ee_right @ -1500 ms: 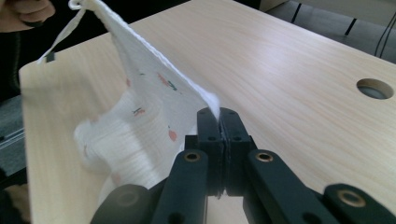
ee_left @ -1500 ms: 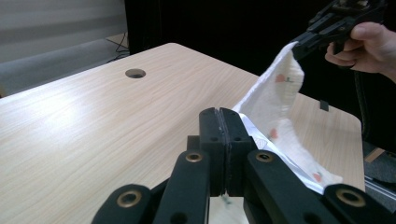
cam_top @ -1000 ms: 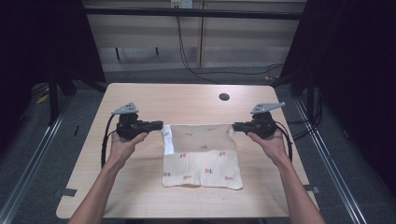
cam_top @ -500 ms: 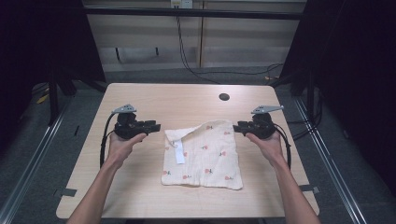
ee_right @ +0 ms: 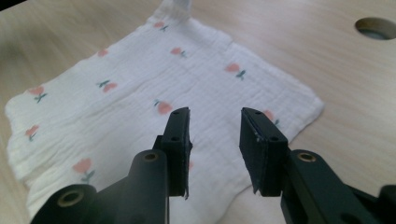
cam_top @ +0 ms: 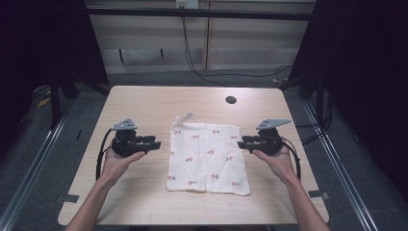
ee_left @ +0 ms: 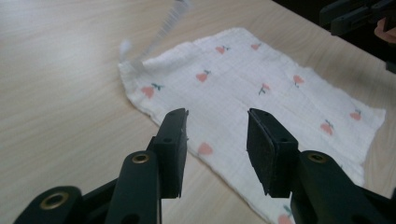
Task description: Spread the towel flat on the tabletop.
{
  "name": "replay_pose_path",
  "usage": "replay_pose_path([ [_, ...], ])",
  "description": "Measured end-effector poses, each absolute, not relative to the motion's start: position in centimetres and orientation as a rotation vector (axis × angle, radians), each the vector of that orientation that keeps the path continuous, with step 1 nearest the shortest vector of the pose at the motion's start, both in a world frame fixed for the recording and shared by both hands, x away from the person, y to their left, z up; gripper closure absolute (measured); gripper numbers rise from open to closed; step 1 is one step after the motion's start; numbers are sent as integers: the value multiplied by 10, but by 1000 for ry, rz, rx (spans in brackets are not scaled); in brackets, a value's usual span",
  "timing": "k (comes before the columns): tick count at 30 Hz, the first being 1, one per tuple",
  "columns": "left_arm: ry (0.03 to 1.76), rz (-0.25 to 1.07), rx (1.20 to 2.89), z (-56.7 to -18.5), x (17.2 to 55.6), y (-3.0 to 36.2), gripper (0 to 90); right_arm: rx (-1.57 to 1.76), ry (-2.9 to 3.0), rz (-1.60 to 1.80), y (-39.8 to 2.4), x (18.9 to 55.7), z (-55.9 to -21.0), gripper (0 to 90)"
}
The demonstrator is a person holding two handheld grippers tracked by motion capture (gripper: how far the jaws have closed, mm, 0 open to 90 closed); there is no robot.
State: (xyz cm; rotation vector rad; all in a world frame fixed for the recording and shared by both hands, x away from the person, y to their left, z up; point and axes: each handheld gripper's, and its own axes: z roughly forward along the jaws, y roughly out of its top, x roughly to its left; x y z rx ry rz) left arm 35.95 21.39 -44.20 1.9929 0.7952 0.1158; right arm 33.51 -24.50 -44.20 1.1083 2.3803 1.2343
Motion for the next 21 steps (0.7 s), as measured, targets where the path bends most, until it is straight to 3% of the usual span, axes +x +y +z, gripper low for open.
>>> replay_pose_path([
  [9, 664, -10, 2127, -464, 344, 183, 582, 1092, 2478, 1201, -236, 302, -465, 609],
  [21, 591, -22, 2249, -491, 329, 156, 556, 1080, 2541, 1085, -226, 295, -491, 588],
])
